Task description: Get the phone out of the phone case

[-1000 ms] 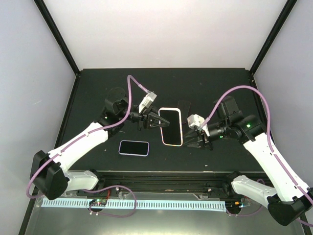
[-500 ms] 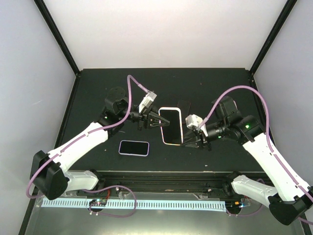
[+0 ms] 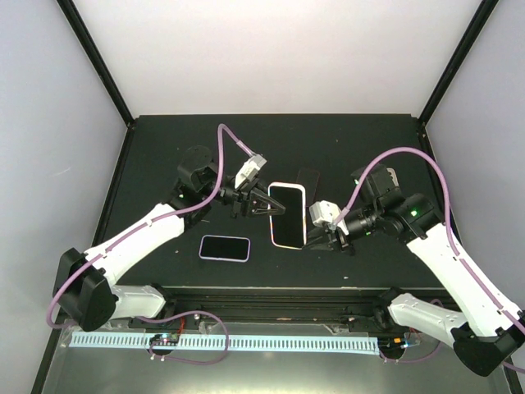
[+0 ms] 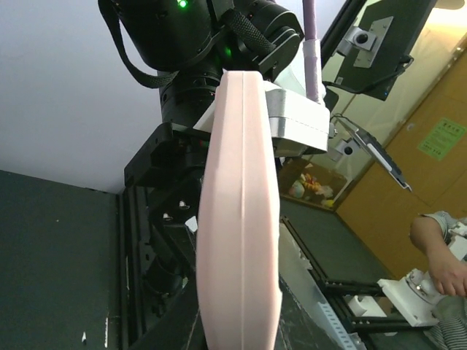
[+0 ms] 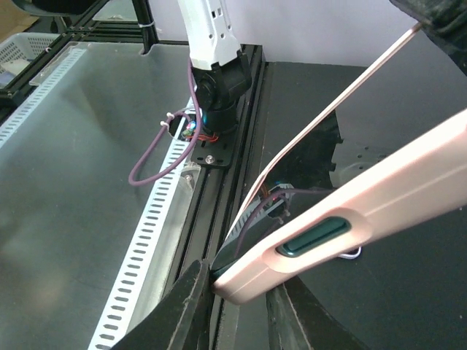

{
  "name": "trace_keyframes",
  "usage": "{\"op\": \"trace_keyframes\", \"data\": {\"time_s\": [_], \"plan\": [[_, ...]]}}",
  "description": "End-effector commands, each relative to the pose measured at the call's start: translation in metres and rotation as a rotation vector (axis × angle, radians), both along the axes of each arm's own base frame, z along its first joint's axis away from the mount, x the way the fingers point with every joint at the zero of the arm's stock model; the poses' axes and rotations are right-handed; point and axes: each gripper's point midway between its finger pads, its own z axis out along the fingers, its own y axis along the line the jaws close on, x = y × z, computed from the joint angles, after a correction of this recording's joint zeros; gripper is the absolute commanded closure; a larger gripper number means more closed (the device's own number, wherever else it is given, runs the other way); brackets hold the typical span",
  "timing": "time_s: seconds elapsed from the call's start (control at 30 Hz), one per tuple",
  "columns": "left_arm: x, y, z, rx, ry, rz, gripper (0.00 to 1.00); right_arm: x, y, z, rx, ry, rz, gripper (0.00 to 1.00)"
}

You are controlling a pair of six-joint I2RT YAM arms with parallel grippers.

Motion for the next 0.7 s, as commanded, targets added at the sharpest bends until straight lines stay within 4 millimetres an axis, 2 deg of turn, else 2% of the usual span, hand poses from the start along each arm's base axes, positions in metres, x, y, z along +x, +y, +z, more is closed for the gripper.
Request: {"op": "trace_keyframes", "data": {"time_s": [0.0,0.43,0.67], "plan": [[-0.019,0.006,0.036,-0.082,-0.096,-0.069,0.98,0.005,-0.004,-0.011,-0.058,-0.087,0.009,0.79],[-0.04,0.003,0.037,-0.072,-0.092,-0.158,0.98,0.029,-0.012,-0.021,-0.145,-0.264,-0.048,0.83],[-0.042,0.002,0.036,-0.069,-0.09,-0.166,0.98,0.042,-0.012,-0.021,-0.165,-0.301,-0.085,0.8]]}}
